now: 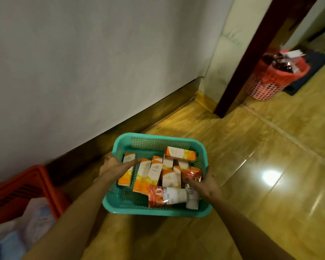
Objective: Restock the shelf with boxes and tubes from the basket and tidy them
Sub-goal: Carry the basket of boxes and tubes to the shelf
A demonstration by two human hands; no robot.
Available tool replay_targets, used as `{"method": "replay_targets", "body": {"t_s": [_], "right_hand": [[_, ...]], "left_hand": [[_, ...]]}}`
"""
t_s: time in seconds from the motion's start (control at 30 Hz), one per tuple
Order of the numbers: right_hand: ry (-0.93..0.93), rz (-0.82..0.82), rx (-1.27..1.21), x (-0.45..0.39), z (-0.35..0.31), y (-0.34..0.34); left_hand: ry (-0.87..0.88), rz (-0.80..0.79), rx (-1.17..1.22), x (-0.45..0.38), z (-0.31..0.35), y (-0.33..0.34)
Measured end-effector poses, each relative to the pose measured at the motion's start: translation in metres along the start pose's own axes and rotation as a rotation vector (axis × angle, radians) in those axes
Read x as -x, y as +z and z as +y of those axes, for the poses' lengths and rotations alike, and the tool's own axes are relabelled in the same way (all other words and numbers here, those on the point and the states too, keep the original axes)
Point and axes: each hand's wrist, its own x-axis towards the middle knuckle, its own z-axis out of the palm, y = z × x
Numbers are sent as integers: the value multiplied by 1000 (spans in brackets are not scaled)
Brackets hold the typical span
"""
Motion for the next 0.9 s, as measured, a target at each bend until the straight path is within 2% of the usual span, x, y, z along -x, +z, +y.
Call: {"method": "replay_targets", "body": {"t_s": [0.33, 0.5, 0.67, 0.8, 0.9], "right_hand": [[60, 35, -51, 141, -105, -143], [68, 34, -92, 214, -157, -218], [64, -32, -62, 275, -197, -291], [59, -31, -33, 321, -222, -338], [68, -29, -31, 353, -232, -360]], "left_hand": [[-13, -82, -26, 131, 87, -133], [-5, -73, -87, 225, 132, -207], [-74, -66, -45, 291, 156, -257], [-92, -36, -92, 371, 200, -302], [-23, -17, -141, 408, 223, -324]]}}
